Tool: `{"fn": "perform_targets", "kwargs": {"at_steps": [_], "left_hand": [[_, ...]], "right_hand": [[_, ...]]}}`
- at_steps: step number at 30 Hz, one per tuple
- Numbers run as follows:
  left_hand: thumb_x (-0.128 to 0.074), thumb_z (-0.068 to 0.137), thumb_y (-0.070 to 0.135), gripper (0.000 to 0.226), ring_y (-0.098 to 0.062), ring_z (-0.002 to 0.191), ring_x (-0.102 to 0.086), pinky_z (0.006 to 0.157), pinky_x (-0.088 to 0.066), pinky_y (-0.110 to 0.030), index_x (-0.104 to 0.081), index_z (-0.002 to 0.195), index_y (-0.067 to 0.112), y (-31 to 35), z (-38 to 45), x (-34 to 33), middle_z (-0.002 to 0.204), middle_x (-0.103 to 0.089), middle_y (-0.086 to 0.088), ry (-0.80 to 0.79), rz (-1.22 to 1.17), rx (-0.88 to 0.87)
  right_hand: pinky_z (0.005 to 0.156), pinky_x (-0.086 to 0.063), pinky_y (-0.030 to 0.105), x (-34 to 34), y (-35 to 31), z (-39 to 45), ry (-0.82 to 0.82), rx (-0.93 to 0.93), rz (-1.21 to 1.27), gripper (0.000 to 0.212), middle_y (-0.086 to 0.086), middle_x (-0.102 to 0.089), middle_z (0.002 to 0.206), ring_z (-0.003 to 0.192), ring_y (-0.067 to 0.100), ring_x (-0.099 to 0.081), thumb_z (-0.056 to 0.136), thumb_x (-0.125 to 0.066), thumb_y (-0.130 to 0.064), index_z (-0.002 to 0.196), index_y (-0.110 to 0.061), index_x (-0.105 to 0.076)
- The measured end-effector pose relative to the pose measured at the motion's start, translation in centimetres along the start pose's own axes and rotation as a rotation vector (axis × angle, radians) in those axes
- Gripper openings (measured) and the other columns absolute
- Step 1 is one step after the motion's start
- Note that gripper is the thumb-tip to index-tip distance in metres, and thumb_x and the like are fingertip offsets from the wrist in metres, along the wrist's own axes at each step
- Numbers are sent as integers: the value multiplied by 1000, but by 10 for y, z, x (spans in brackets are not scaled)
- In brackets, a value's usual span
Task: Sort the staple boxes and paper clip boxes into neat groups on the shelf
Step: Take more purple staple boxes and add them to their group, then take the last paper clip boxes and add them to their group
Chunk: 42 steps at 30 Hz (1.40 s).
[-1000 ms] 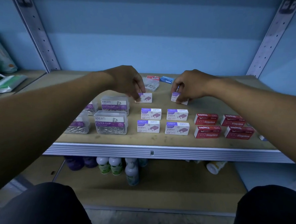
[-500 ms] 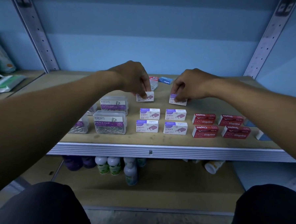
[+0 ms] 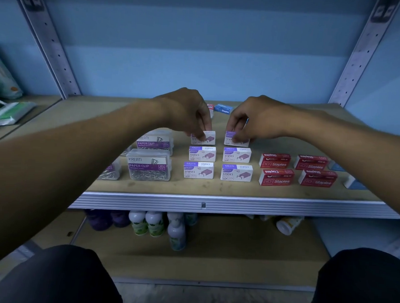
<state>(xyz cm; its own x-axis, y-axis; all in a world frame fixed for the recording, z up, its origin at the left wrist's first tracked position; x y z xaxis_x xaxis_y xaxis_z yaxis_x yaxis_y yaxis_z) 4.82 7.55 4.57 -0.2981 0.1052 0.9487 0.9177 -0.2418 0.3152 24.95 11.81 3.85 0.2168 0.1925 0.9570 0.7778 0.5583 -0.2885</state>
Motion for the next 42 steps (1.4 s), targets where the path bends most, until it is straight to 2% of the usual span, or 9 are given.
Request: {"fn": "perform_targets", "kwargs": {"at_steps": [9, 12, 16, 19, 22, 26, 29, 33, 42], "left_hand": [[-84, 75, 24, 21, -16, 87, -72, 84, -57, -32, -76, 94, 24, 2, 1, -8, 92, -75, 7, -18, 12, 3], [-83, 75, 31, 20, -12, 87, -70, 85, -56, -33, -76, 93, 26, 3, -1, -5, 92, -75, 10, -20, 23, -4], [-74, 82, 35, 9, -10, 78, -70, 80, -58, -32, -76, 90, 30, -2, -4, 5, 91, -74, 14, 34, -8, -13], [-71, 85, 39, 14, -5, 89, -64, 78, -50, -25, -74, 96, 32, -9, -1, 11, 100, -71, 17, 77, 35, -18], [-72, 84, 42, 27, -6, 102, -56, 81, -41, -23, -70, 108, 32, -17, 4, 14, 111, -67, 15, 120, 109, -41], [-74, 82, 41, 40, -7, 100, -52, 82, -37, -24, -65, 120, 30, -25, 9, 16, 122, -63, 9, 132, 156, -46], [-75, 82, 40, 46, -11, 103, -54, 87, -41, -27, -61, 125, 29, -30, 14, 15, 131, -59, 6, 118, 176, -23], [-75, 81, 39, 52, -17, 114, -55, 87, -39, -27, -58, 129, 28, -37, 22, 12, 135, -56, 5, 90, 201, 1], [-78, 79, 39, 60, -20, 117, -54, 95, -43, -35, -54, 133, 28, -48, 51, 6, 136, -56, 5, 38, 245, 20]], "right_hand": [[74, -54, 26, -6, -3, 0, -24, 7, -13, 19, -15, -74, 89, 81, 3, -69, 79, -83, -28, 96, -32, -75], [73, -54, 25, -2, -3, -2, -32, 11, 12, 13, -16, -75, 85, 69, -3, -67, 80, -81, -36, 92, -35, -76], [77, -62, 33, 11, 4, -6, 25, -16, 95, 10, -13, -75, 91, 80, 11, -73, 88, -70, -38, 91, -33, -77], [81, -61, 38, 21, 15, -6, 45, -49, 39, 12, -10, -75, 92, 79, 19, -74, 91, -66, -35, 93, -32, -77], [80, -56, 32, 27, 26, -4, 65, -81, -57, 14, -13, -72, 97, 71, 20, -73, 93, -60, -34, 95, -37, -74], [83, -43, 31, 32, 42, 0, 97, -96, -136, 19, -8, -67, 115, 103, 17, -60, 93, -63, -38, 111, -38, -68], [93, -42, 33, 30, 51, 4, 97, -108, -143, 33, -1, -63, 127, 116, 21, -55, 92, -67, -41, 124, -35, -62], [98, -42, 37, 26, 59, 14, 98, -123, -157, 44, 7, -58, 134, 119, 27, -54, 91, -68, -41, 132, -33, -57], [95, -42, 39, 19, 81, 49, 72, -206, -183, 51, 12, -52, 137, 120, 29, -52, 91, -66, -42, 139, -32, -50]]}}
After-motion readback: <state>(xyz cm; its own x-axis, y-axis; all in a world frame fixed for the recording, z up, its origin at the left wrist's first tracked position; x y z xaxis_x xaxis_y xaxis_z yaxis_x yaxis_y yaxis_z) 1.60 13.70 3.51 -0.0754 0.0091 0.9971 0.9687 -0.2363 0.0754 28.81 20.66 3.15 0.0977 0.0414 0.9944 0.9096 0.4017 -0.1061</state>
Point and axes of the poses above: each hand's wrist, its own z-axis towards the middle knuckle, its own x-axis out of the back of the hand, y = z × x, the point moved 1 cm from there along z, towards the middle knuckle
